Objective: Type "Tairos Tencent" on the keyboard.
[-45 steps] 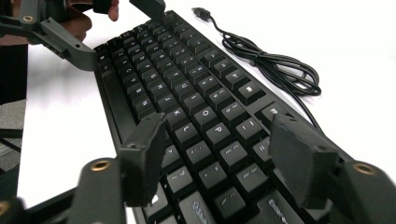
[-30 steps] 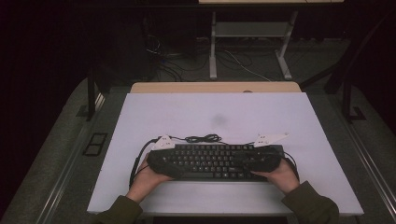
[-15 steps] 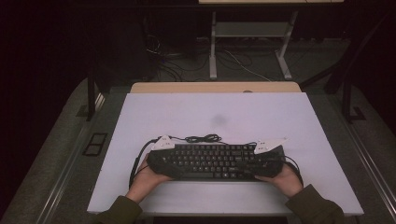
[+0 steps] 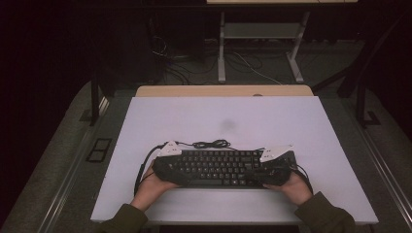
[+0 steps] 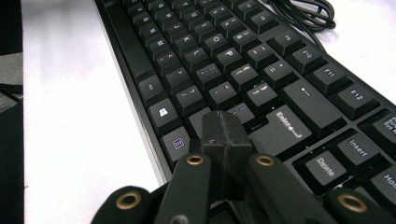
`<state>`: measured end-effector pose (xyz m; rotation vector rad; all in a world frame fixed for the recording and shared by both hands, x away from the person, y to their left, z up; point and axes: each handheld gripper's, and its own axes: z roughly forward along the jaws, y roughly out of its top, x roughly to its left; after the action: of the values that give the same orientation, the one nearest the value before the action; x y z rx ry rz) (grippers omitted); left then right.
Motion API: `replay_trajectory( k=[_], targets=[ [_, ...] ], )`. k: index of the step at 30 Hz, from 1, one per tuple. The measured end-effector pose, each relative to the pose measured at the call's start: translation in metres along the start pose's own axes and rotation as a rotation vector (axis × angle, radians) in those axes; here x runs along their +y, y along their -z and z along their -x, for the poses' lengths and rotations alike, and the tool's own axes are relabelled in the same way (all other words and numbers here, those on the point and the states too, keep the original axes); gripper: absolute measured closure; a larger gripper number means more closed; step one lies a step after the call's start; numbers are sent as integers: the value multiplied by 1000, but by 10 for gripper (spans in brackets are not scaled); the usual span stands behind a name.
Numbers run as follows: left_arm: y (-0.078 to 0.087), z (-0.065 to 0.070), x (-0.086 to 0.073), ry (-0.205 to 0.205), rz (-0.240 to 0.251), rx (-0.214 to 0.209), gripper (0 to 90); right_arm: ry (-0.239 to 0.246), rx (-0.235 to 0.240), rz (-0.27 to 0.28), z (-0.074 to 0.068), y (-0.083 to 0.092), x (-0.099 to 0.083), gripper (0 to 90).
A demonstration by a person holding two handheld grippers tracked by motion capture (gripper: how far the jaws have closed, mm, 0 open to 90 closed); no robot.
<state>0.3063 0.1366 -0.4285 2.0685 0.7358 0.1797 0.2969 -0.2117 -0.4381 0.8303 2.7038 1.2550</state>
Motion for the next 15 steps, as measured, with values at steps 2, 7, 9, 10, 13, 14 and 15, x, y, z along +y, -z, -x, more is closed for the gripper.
replay_trajectory(
  k=[2, 7, 9, 10, 13, 14, 15],
  targets=[
    [0, 0, 0, 1, 0, 0, 15, 0, 3, 1, 1, -1, -1, 892],
    [2, -1, 0, 4, 1, 4, 16, 1, 3, 0, 1, -1, -1, 892],
    [2, -2, 0, 2, 3, 5, 28, 1, 3, 0, 1, -1, -1, 892],
    [3, -2, 0, 3, 4, 6, 33, 1, 3, 0, 1, -1, -1, 892],
    [3, -2, 1, 8, 10, 11, 86, 1, 3, 1, 1, -1, -1, 892],
    [3, -3, 2, 9, 8, 10, 111, 0, 3, 1, 1, -1, -1, 892],
    [3, -4, 2, 3, 6, 8, 144, -1, 3, 1, 1, -1, -1, 892]
  ],
)
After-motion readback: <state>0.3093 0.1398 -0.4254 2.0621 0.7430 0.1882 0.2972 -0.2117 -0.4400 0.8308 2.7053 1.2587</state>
